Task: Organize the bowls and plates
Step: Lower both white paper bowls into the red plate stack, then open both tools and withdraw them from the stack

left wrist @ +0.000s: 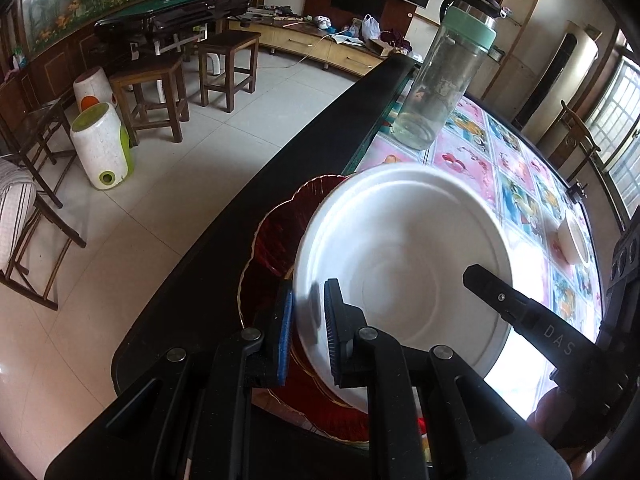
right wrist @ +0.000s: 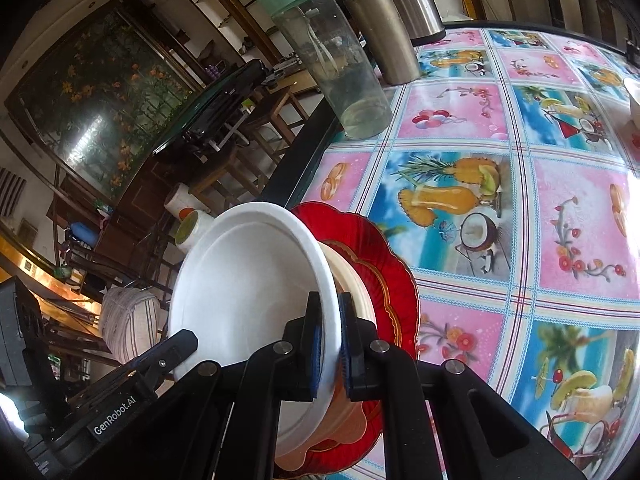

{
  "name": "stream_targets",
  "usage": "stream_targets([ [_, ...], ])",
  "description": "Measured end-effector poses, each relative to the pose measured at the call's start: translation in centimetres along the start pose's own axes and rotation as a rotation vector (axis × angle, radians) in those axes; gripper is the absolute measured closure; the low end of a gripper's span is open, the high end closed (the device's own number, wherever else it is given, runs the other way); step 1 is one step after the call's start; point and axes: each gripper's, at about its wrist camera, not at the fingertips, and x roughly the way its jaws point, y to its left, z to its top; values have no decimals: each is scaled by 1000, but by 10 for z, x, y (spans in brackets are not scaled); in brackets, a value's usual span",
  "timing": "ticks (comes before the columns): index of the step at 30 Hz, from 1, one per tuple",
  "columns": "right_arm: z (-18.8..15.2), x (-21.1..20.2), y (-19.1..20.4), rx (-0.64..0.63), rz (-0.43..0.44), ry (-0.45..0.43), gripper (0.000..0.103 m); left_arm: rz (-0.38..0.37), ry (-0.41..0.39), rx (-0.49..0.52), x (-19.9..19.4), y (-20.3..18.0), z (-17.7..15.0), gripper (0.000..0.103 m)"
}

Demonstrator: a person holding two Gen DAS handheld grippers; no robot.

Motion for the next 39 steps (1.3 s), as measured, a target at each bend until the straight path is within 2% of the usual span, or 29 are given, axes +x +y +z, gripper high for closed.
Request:
stream_targets([
  [8, -1, -4, -6, 38, 35, 52, 90, 6, -21, -7, -11, 3, 1, 90],
  [12, -1, -14, -9, 50, 76, 52, 82, 12, -33, -10, -18, 4, 0, 90],
  [15, -1, -26, -14, 60, 83, 30, 76, 18, -46, -15, -25, 3, 0, 90],
  [20, 0, -43, -29, 94, 105, -1, 73, 24, -64, -9, -34, -2, -1, 90],
  [27, -4, -57, -56, 139, 85, -31, 73, 25, -69, 22, -40, -19, -7, 90],
  [33, -6, -74, -88, 191, 69, -61, 73, 15, -60, 79, -41, -49, -14, 90],
  [39, -10, -90, -132, 256, 50, -80, 73, -10, -33, 180, -35, -99, -28, 90],
])
